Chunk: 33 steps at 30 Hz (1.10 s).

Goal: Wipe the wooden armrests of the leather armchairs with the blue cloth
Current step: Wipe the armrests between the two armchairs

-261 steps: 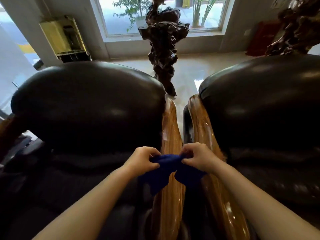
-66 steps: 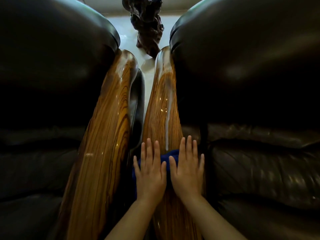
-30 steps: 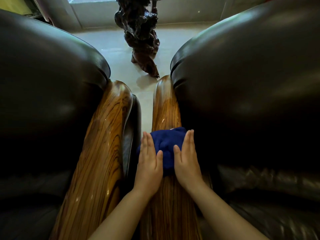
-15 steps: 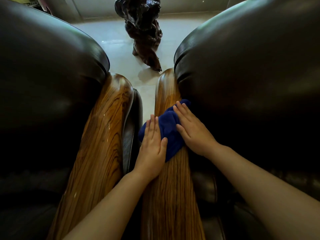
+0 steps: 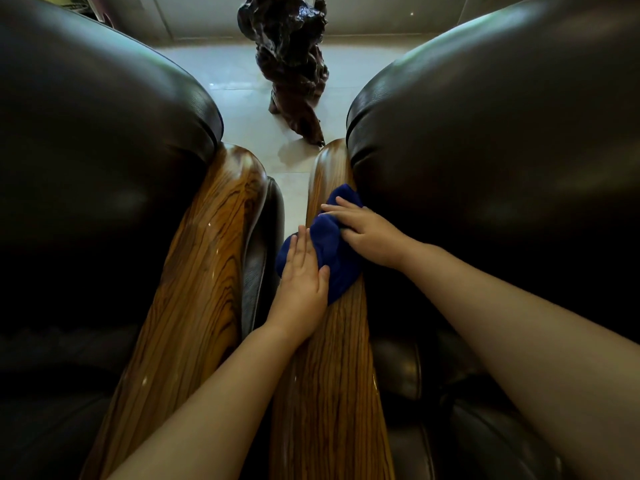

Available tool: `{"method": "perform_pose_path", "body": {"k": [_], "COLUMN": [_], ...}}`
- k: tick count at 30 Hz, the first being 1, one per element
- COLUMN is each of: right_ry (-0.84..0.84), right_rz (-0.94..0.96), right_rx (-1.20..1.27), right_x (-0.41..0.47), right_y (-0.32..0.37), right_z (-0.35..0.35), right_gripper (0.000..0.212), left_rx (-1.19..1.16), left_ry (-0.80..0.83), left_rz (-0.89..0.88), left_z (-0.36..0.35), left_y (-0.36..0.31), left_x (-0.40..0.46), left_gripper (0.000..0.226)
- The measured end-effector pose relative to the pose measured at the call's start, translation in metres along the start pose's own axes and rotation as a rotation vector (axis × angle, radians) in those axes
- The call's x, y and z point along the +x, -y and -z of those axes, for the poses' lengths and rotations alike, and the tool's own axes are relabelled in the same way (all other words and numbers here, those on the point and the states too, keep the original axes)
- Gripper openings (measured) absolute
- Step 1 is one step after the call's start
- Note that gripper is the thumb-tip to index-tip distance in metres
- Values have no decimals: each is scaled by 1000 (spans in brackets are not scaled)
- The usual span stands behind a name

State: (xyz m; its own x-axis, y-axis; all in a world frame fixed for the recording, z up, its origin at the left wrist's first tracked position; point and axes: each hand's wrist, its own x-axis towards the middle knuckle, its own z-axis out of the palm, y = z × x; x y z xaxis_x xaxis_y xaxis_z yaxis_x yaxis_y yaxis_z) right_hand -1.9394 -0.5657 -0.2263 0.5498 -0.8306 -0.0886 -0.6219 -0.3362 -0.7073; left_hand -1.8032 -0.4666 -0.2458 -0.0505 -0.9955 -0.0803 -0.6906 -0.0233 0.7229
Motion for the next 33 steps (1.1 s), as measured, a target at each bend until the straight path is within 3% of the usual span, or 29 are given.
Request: {"method": "perform_pose_path", "body": {"k": [5, 10, 16, 21, 25, 28, 33], "right_ry": [-72, 11, -96, -361, -541, -544, -436], "right_rz": [62, 151, 71, 33, -67, -236, -244], "right_rx": [-163, -233, -218, -396, -282, -114, -220], "right_x": [-41, -64, -69, -87, -108, -117, -108], "right_y": [4, 7, 22, 28, 26, 24, 34], "right_z": [-11, -7, -13, -32, -44, -42, -10], "right_gripper": [43, 45, 38, 27, 18, 13, 22], "left_rx": [-44, -98, -154, -90, -20, 21, 91], "left_ry": [19, -9, -65, -171, -184, -205, -120], "left_rz": [-59, -66, -36, -35, -30, -15, -30], "left_z": [8, 15, 23, 23, 27, 34, 63], "left_y": [3, -1, -6, -6, -6, -9, -22], "left_x": [-33, -46, -48, -55, -61, -60, -50], "left_gripper": [61, 62, 58, 52, 43, 36, 26]}}
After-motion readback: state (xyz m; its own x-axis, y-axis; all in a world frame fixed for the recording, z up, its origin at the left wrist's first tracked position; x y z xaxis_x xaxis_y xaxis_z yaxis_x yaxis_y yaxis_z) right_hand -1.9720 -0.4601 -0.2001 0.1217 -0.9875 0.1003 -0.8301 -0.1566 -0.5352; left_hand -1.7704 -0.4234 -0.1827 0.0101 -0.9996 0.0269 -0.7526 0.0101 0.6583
